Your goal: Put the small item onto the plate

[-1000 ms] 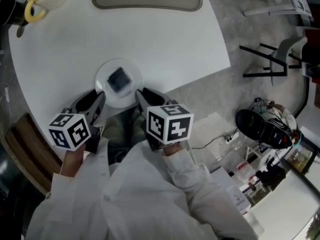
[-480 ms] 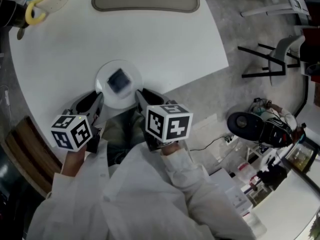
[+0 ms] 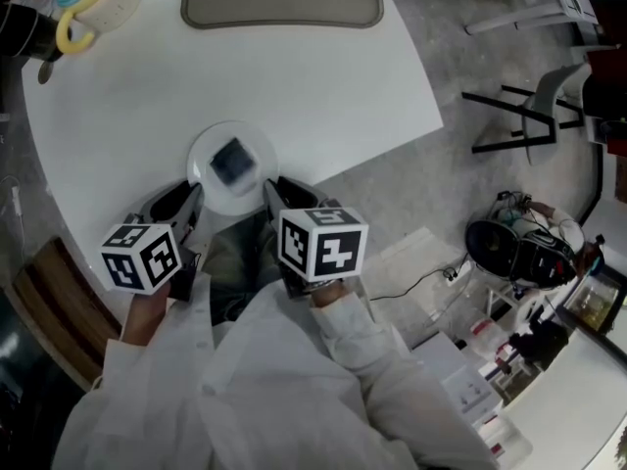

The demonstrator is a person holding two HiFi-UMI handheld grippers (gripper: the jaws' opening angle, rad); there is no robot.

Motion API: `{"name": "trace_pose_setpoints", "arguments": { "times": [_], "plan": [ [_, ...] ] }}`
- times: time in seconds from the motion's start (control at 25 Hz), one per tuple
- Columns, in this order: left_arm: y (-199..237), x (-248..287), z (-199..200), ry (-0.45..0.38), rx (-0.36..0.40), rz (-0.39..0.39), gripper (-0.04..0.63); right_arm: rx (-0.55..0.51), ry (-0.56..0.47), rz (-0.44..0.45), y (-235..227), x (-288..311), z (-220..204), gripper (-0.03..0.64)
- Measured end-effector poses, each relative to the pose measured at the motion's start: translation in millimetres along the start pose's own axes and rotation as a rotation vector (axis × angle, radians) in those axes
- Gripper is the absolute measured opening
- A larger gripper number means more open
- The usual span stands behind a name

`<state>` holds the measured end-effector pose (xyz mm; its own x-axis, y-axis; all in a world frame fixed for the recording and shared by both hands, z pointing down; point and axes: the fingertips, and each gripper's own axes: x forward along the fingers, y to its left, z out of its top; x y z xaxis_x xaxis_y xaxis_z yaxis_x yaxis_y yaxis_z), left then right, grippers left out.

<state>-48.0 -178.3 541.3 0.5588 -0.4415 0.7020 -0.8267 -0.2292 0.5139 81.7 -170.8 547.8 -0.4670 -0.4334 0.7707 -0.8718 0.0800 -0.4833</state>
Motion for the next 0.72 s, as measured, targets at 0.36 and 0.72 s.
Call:
{"name": "trace_pose_setpoints", "arguments": {
  "times": [0.36,0.72],
  "plan": [
    [-11,-14,11,-0.022,0.049,-0.033,0.08,0.017,-0.071,-0.009,10,-18,6,0.074],
    [-24,-18,19,-0.028,0.051,-0.095,0.08,0.061,-0.163,0.005,12,-35,16,0.072]
  ]
}}
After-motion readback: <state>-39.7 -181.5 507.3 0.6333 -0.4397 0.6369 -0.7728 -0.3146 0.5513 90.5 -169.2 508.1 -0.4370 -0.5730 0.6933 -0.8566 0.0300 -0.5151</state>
